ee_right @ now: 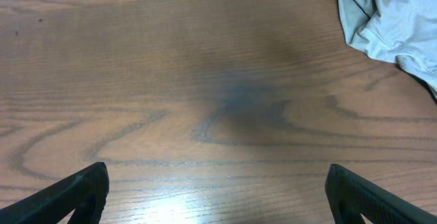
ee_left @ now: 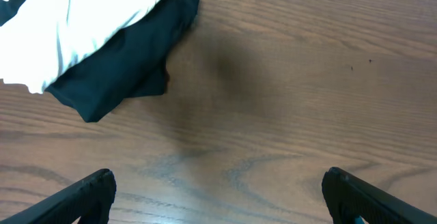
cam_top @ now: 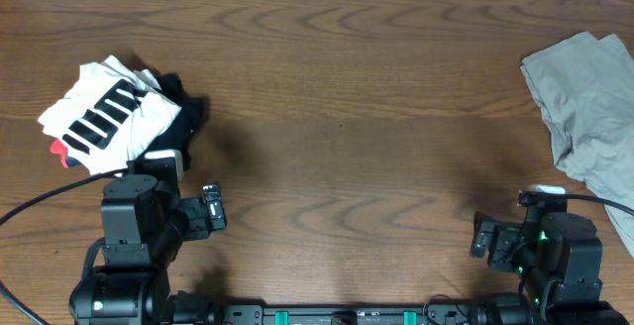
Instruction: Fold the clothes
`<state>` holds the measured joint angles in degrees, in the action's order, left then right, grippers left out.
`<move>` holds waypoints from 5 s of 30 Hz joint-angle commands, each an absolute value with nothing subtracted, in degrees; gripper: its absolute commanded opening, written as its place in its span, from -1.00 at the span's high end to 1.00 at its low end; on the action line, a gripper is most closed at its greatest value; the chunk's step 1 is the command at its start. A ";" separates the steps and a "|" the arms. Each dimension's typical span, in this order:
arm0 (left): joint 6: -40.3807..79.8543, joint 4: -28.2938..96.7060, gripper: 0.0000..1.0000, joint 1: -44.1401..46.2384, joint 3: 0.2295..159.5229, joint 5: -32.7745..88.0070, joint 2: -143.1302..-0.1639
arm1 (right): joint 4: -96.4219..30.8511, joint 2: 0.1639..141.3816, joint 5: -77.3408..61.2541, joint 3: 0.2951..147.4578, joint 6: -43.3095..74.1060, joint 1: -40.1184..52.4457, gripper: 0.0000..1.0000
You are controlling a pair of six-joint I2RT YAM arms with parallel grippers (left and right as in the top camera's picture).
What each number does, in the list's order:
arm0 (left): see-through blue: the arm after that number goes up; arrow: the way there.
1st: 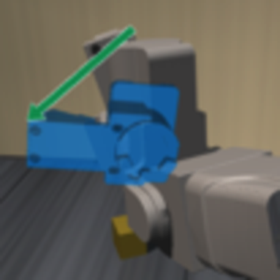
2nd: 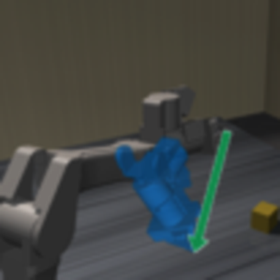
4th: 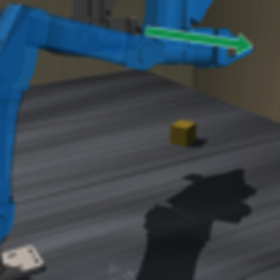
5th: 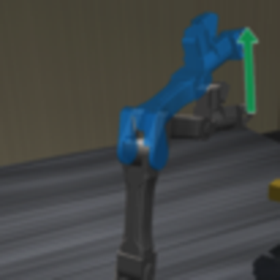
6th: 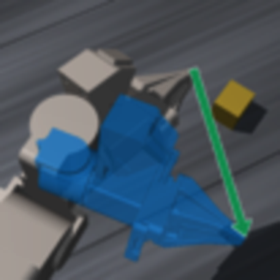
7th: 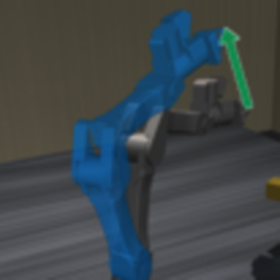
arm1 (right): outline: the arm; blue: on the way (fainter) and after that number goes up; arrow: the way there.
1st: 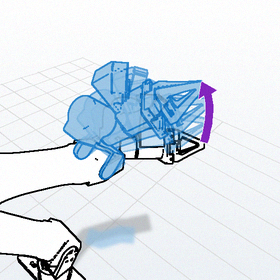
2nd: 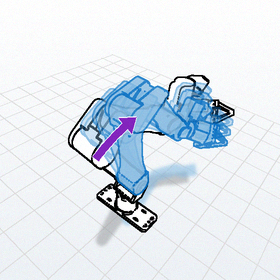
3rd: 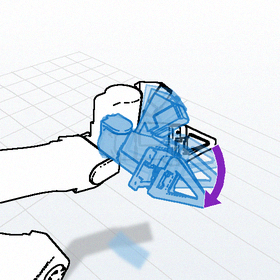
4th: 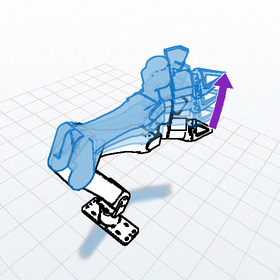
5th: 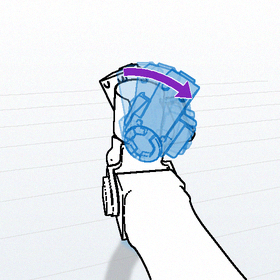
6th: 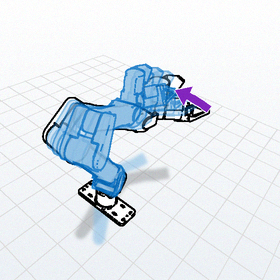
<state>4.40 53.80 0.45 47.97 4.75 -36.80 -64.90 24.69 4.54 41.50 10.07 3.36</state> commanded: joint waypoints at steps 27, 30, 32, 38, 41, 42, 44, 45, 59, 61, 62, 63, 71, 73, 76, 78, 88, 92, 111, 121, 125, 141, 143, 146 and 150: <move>3.66 53.98 -0.96 0.45 47.83 5.34 -36.77 | -24.45 0.27 -1.52 16.38 -2.04 3.95 -0.99; 3.66 53.98 -0.95 0.45 47.83 5.37 -36.77 | -13.15 0.27 -1.52 8.97 -2.02 4.38 -0.99; 3.66 53.98 -0.96 0.45 47.83 5.34 -36.77 | -7.01 0.27 -1.58 4.80 -2.00 4.58 -0.98; 3.66 53.98 -0.96 0.45 47.83 5.34 -36.77 | -4.12 0.25 -1.91 0.30 -0.75 4.73 -0.99; 3.66 53.98 -0.96 0.45 47.83 5.34 -36.77 | -4.08 0.27 -1.93 0.32 -0.45 4.73 -0.99; 3.66 53.98 -0.96 0.45 47.83 5.34 -36.77 | -4.08 0.27 -1.93 0.32 -0.45 4.73 -0.99; 3.66 53.98 -0.96 0.45 47.83 5.34 -36.77 | -4.08 0.27 -1.93 0.32 -0.45 4.73 -0.98; 3.66 53.98 -0.96 0.45 47.83 5.34 -36.77 | -4.08 0.27 -1.93 0.32 -0.45 4.73 -0.99; 3.66 53.98 -0.96 0.45 47.83 5.34 -36.77 | -4.08 0.27 -1.93 0.32 -0.45 4.73 -0.99; 3.66 53.98 -0.96 0.45 47.83 5.34 -36.77 | -4.08 0.27 -1.96 0.32 -0.45 4.73 -0.98; 3.66 53.98 -0.96 0.45 47.83 5.34 -36.77 | -4.08 0.27 -1.93 0.32 -0.45 4.73 -0.98; 3.66 53.98 -0.96 0.45 47.83 5.34 -36.77 | -4.08 0.27 -1.93 0.32 -0.45 4.73 -0.98; 3.66 53.98 -0.96 0.45 47.72 5.34 -36.25 | -4.08 0.27 -1.93 0.32 -0.45 4.73 -0.98; 3.66 53.98 -0.96 0.47 47.40 5.37 -35.24 | -4.08 0.30 -1.93 0.32 -0.45 4.73 -0.99; 1.85 53.91 -0.96 0.47 46.00 3.31 -32.73 | -4.08 0.30 -1.93 0.32 -0.45 4.73 -0.98; 1.67 53.69 -0.96 0.47 44.38 1.13 -30.15 | -4.08 0.27 -1.93 0.32 -0.45 4.73 -0.98; 0.45 36.62 -0.96 3.53 23.51 -0.08 -10.37 | -4.08 0.30 -1.93 0.32 -0.45 4.73 -0.98; 0.45 26.41 -0.96 3.73 15.38 -0.05 -3.62 | -4.08 0.30 -1.93 0.32 -0.45 4.73 -0.99; 0.45 4.03 -0.96 3.70 0.23 -0.05 -0.16 | -4.08 0.30 -1.93 0.32 -0.45 4.73 -0.98; 0.45 4.05 -0.96 3.68 0.23 -0.08 -0.16 | -4.08 0.30 -1.93 0.32 -0.45 4.73 -0.98; 0.45 4.05 -0.96 3.68 0.23 -0.05 -0.23 | -4.08 0.30 -1.93 0.32 -0.45 4.73 -0.99; 0.45 4.05 -0.96 3.68 0.23 -0.08 -0.23 | -4.08 0.30 -1.93 0.32 -0.45 4.73 -0.99; 0.45 4.05 -0.96 3.68 0.23 -0.05 -0.23 | -4.08 0.27 -1.93 0.32 -0.45 4.73 -0.99; 0.45 4.05 -0.96 3.68 0.23 -0.08 -0.23 | -4.08 0.30 -1.93 0.32 -0.45 4.73 -0.99; 0.45 4.05 -0.96 3.68 0.23 -0.05 -0.23 | -4.08 0.27 -1.93 0.32 -0.45 4.73 -0.99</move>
